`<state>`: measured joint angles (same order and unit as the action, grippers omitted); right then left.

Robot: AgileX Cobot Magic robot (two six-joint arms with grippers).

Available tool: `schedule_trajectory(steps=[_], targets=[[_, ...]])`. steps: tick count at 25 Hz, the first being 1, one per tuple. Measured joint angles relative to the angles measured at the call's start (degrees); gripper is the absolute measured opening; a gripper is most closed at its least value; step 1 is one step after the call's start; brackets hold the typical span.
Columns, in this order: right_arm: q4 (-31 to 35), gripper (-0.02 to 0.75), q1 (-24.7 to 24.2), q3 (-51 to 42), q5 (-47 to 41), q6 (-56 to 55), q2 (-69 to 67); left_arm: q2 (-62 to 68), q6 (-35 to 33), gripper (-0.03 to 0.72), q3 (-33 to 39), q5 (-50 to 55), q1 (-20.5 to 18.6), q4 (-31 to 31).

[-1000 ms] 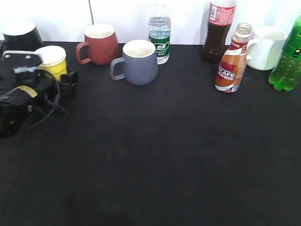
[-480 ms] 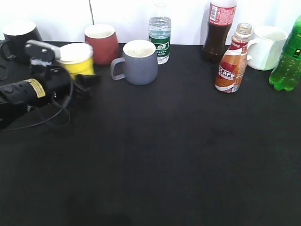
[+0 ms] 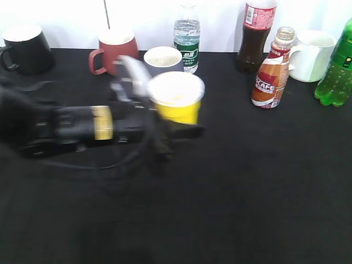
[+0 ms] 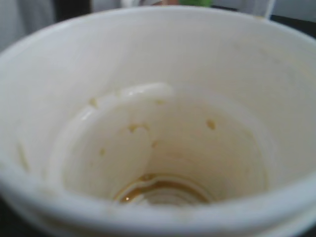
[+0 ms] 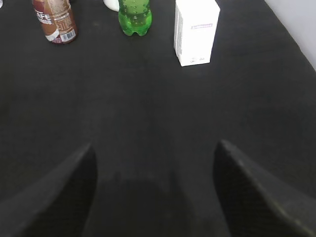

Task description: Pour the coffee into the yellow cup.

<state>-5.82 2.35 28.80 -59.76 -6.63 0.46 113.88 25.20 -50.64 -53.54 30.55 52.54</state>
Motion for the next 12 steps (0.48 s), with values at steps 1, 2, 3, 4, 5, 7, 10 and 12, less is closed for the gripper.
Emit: schedule_trajectory(steps=[1,2,3,4,5,7,10,12], targets=[[0.00,0.570,0.00,0.00,0.00,0.00,0.00,1.43,0.32,0.450,-2.09,1.38,0.91,1.25],[0.00,0.570,0.00,0.00,0.00,0.00,0.00,2.70,0.45,0.450,-3.96,2.24,1.44,2.43],[0.00,0.570,0.00,0.00,0.00,0.00,0.00,3.51,0.68,0.450,-4.75,2.59,1.50,2.83],[0.00,0.570,0.00,0.00,0.00,0.00,0.00,3.58,0.83,0.450,-4.82,2.91,1.50,3.02],[0.00,0.570,0.00,0.00,0.00,0.00,0.00,3.58,0.83,0.450,-4.82,2.92,1.50,3.20],[0.00,0.570,0.00,0.00,0.00,0.00,0.00,3.58,0.97,0.450,-4.82,2.97,1.50,3.47],[1.28,0.570,0.00,0.77,3.38,4.56,-2.61,3.58,0.97,0.450,-4.87,2.97,1.13,3.47],[3.19,0.570,0.00,1.18,14.79,7.25,-10.79,3.58,0.97,0.450,-4.87,2.97,0.75,3.48]])
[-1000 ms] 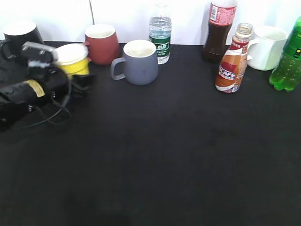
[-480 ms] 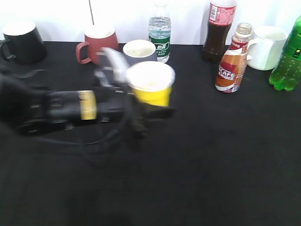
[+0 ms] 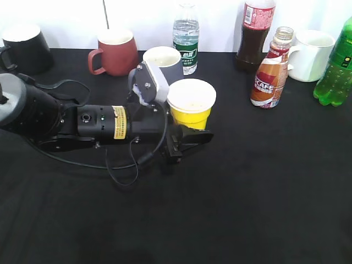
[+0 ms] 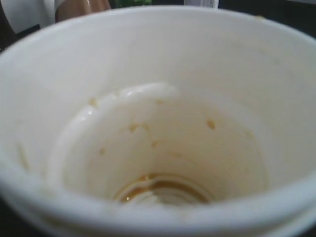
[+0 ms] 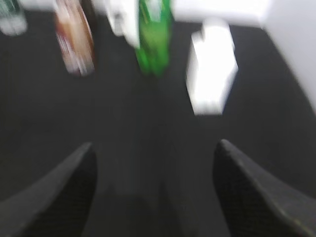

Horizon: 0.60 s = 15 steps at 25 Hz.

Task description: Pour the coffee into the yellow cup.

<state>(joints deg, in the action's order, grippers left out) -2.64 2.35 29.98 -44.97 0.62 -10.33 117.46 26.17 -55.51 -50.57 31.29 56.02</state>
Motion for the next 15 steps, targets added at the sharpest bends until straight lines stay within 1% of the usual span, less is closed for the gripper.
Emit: schedule_trajectory(steps=[2,3,5,6,8,9,10,11,13,15], targets=[[4.01,0.570,0.00,0.00,12.12,3.19,-9.73,0.00,0.00,0.450,0.00,0.00,0.00,0.05],[7.39,0.570,0.00,-1.24,19.27,6.13,-14.59,0.00,0.00,0.450,0.00,0.00,0.00,0.05],[15.77,0.570,0.00,-7.18,37.89,13.93,-22.99,0.00,0.00,0.450,0.00,0.00,0.00,0.05],[17.57,0.570,0.00,-9.40,45.75,15.17,-26.74,0.00,0.00,0.450,0.00,0.00,0.00,0.05],[16.57,0.570,0.15,-10.71,55.14,14.78,-36.06,0.00,0.00,0.450,0.00,0.00,0.00,0.05],[14.09,0.570,1.19,-10.82,58.91,11.96,-41.79,0.00,0.00,0.450,0.00,0.00,0.00,0.05],[9.58,0.570,3.43,-10.80,63.22,8.79,-46.36,0.00,0.00,0.450,0.00,0.00,0.00,0.05],[6.71,0.570,5.89,-10.80,68.64,6.94,-51.35,0.00,0.00,0.450,0.00,0.00,0.00,0.05],[5.02,0.570,8.93,-10.80,80.72,5.92,-61.95,0.00,0.00,0.449,0.00,0.00,0.00,0.05],[2.64,0.571,9.42,-10.84,90.50,5.68,-72.57,0.00,0.00,0.449,0.00,0.00,0.00,0.05]])
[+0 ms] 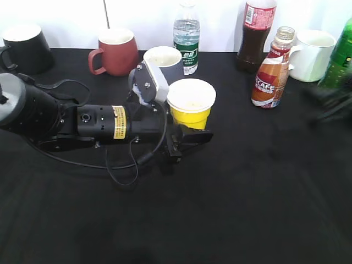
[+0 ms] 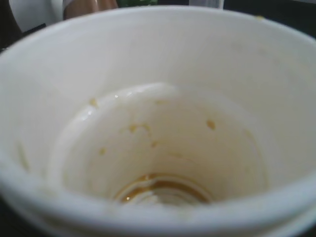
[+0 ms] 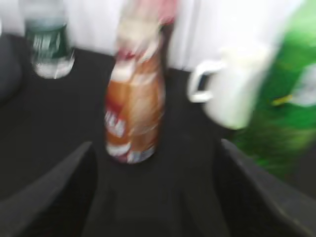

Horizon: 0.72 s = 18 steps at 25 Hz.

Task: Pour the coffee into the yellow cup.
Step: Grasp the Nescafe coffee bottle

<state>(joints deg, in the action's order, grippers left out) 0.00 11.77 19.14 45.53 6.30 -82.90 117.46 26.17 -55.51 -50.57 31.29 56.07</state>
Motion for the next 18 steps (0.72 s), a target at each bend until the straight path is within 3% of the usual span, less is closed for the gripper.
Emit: schedule_trajectory(steps=[3,13,18], targets=[[-2.55,0.622,0.00,3.54,3.49,-4.50,-11.63,0.00,0.00,0.449,0.00,0.00,0.00,0.00],[-5.98,0.631,0.00,24.04,4.12,-10.52,-30.94,0.00,0.00,0.449,0.00,0.00,0.00,0.00],[-6.32,0.569,0.06,26.38,4.16,-10.76,-33.56,0.00,0.00,0.449,0.00,0.00,0.00,0.00]])
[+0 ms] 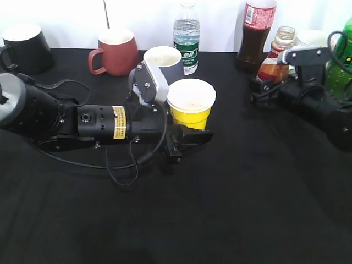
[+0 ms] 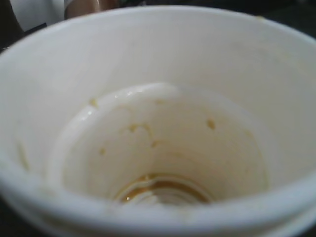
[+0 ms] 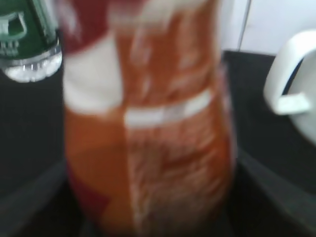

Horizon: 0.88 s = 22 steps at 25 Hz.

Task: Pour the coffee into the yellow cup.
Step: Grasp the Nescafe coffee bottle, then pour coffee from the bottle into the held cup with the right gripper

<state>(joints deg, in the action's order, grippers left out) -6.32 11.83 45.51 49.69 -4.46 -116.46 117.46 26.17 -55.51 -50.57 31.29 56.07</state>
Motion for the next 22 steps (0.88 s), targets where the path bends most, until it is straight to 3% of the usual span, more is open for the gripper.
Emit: schedule_trajectory(steps=[9,15,20,22], targets=[[0.00,0.543,0.05,-0.08,0.65,0.00,-0.11,0.00,0.00,0.449,0.00,0.00,0.00,0.07],[-0.89,0.543,0.05,-13.73,-2.43,6.79,17.32,-0.06,1.00,0.449,0.00,-1.12,0.95,2.42],[-17.06,0.543,0.11,-16.59,-5.74,15.73,31.02,-0.37,1.87,0.449,-2.20,-0.25,6.28,2.10],[-18.71,0.543,0.11,-16.59,-6.04,20.82,34.50,-0.77,2.20,0.449,-4.05,0.33,8.24,2.03]])
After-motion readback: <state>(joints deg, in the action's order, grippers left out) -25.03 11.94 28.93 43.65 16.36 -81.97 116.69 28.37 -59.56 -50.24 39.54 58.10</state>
